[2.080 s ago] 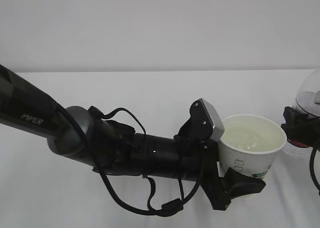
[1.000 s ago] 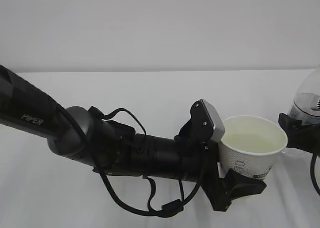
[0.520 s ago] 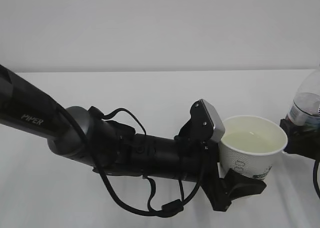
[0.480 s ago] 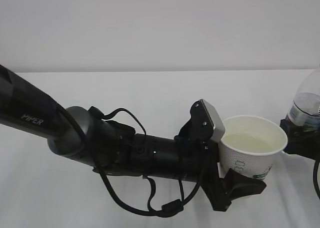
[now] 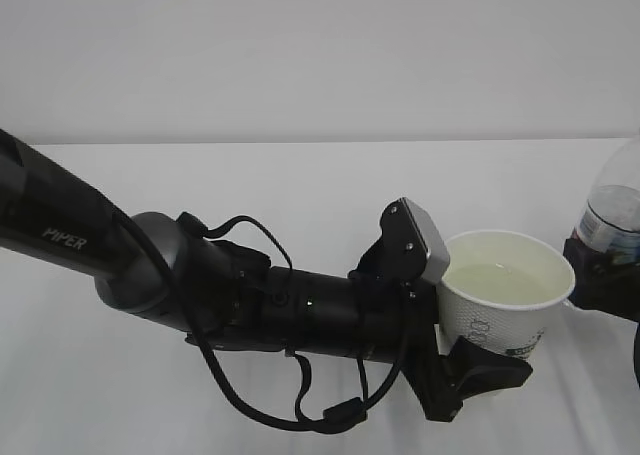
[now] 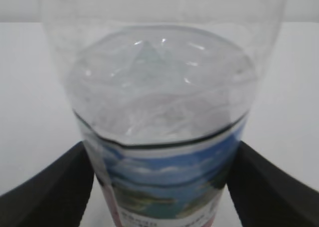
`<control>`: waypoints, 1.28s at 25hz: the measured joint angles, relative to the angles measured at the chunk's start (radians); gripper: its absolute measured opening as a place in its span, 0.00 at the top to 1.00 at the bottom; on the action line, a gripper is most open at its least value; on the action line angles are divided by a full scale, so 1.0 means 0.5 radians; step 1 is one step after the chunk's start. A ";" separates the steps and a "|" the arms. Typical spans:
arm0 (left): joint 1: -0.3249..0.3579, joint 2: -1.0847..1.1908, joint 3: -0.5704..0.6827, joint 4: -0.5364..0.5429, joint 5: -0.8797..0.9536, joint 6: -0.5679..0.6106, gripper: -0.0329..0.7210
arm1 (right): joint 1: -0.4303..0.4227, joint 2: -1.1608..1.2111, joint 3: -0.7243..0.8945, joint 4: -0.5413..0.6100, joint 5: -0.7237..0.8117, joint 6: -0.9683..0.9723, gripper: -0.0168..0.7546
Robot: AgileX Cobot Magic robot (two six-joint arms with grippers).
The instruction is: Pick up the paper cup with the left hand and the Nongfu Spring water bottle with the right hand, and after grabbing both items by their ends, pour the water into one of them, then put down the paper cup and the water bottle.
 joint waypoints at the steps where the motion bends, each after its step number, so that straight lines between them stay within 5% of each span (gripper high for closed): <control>1: 0.000 0.000 0.000 0.000 0.000 0.000 0.28 | 0.000 -0.009 0.008 0.000 0.000 0.000 0.17; 24: 0.000 0.000 0.000 0.000 -0.004 0.000 0.28 | 0.000 -0.531 0.360 0.004 0.013 0.067 0.17; 32: 0.000 0.000 0.000 0.000 -0.007 0.000 0.28 | 0.000 -1.003 0.375 0.062 0.405 -0.042 0.17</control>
